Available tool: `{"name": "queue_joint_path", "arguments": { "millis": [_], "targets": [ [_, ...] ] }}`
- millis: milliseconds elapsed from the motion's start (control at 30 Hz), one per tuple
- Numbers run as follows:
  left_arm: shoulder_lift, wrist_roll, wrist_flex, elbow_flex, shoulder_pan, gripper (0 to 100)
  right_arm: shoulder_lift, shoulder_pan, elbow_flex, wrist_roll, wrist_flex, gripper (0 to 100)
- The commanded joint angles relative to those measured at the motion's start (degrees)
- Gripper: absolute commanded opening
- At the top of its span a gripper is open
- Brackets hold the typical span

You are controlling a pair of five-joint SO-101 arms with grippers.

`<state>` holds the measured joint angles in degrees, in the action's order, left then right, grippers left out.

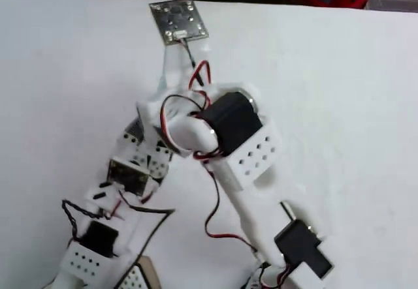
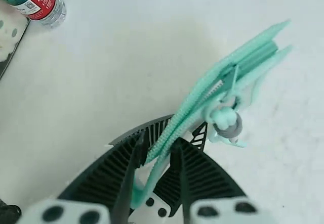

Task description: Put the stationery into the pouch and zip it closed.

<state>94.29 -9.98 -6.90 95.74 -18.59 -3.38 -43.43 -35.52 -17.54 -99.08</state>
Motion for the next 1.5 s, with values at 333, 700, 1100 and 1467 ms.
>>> {"name": "queue_joint_path", "arguments": {
  "millis": [333, 700, 1100, 1467],
  "targets": [
    [0.57, 15.38, -31.74, -21.98, 3.30, 24, 1.10, 11.91, 0.00, 25.32, 0.22, 1.8],
    [0.57, 11.08, -37.01, -29.19, 11.12, 24, -0.04, 15.16, 0.18, 59.52, 0.66, 1.8],
    [0.22, 1.85, -20.84, -19.96, 14.02, 24, -0.48, 15.52, 4.04, 68.40, 0.57, 1.8],
    [0.31, -2.55, -22.42, -18.29, 13.41, 24, -0.48, 11.03, 16.26, 69.45, 0.48, 11.8]
  ]
}}
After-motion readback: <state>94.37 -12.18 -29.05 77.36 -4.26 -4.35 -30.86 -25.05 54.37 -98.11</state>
